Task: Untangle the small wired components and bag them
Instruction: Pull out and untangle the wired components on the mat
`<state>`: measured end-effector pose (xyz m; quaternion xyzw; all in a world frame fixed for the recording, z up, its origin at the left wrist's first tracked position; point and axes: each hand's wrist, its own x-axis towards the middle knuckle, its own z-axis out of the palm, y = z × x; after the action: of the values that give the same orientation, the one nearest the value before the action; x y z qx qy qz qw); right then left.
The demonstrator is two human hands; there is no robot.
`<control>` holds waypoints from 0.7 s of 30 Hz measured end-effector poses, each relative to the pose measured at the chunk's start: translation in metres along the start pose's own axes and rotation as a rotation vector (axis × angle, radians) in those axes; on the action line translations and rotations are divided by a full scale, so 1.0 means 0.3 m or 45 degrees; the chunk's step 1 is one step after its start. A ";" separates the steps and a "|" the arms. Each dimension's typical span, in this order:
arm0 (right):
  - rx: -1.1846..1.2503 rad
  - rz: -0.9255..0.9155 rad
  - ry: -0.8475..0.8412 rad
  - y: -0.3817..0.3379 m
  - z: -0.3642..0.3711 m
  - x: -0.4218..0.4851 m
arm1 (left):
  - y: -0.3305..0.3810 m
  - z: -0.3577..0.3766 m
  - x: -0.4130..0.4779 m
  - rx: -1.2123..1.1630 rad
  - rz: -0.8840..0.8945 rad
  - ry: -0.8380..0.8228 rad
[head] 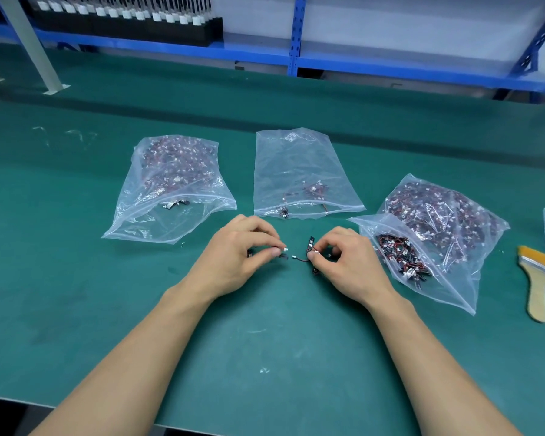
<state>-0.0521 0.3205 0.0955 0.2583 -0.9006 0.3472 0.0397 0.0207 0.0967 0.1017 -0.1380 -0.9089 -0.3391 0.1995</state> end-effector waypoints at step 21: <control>0.051 -0.002 0.003 0.002 -0.005 -0.001 | -0.032 0.024 0.059 0.103 -0.095 -0.048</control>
<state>-0.0523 0.3220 0.0962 0.2592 -0.8933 0.3655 0.0358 -0.0006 0.0965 0.0995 -0.1022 -0.9300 -0.3066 0.1748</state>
